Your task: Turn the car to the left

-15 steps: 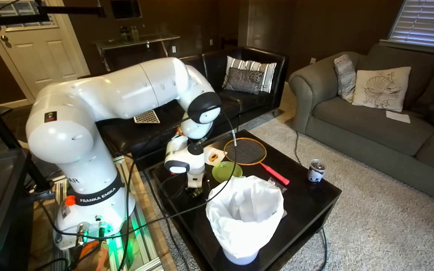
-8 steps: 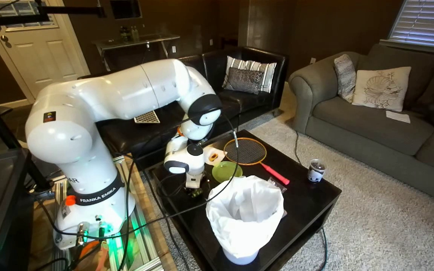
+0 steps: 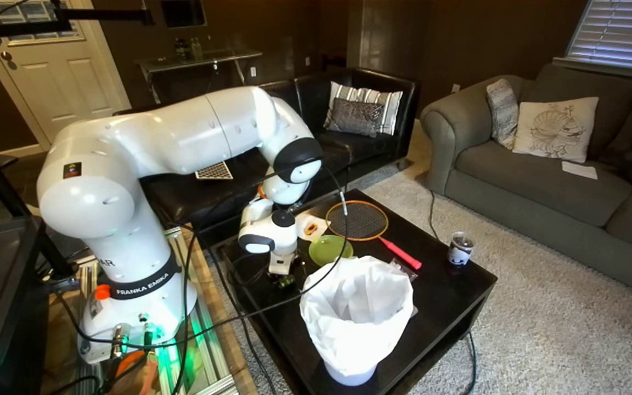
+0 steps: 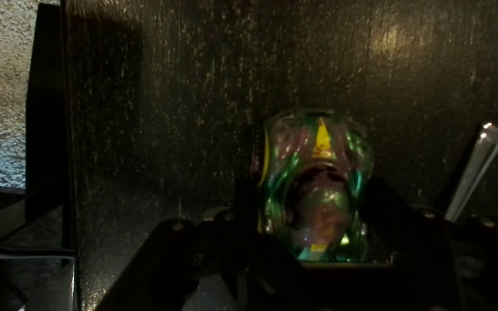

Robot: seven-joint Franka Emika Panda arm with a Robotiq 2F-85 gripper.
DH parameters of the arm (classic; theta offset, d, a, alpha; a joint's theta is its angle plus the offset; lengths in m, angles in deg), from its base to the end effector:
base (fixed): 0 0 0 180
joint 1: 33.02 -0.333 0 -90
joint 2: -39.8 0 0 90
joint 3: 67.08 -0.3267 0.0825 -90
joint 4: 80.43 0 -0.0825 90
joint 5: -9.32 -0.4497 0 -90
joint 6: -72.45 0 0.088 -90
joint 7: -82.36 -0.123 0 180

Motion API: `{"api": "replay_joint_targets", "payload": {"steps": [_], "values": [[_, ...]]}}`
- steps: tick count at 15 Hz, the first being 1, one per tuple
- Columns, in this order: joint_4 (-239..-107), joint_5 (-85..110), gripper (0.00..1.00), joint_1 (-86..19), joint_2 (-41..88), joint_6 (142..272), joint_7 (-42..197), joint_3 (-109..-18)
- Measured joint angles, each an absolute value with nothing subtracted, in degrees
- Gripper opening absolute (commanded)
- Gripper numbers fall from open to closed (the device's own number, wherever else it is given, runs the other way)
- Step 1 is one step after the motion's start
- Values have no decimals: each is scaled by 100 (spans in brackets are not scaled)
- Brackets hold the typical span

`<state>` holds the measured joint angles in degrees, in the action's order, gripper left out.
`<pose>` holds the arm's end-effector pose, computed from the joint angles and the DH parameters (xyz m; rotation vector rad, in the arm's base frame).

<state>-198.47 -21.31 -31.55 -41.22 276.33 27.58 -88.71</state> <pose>0.3487 0.1649 -0.2385 -2.2591 1.9586 0.1219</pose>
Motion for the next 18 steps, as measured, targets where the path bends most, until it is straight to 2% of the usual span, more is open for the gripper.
{"api": "replay_joint_targets", "payload": {"steps": [3,11,18], "values": [[-19847,-2131,100,-3154,-4127,27632,2714,-8868],[-19971,-2135,100,-3156,-3976,28060,2567,-8887],[-20816,-2333,100,-3201,-3057,28386,2350,-9034]]}}
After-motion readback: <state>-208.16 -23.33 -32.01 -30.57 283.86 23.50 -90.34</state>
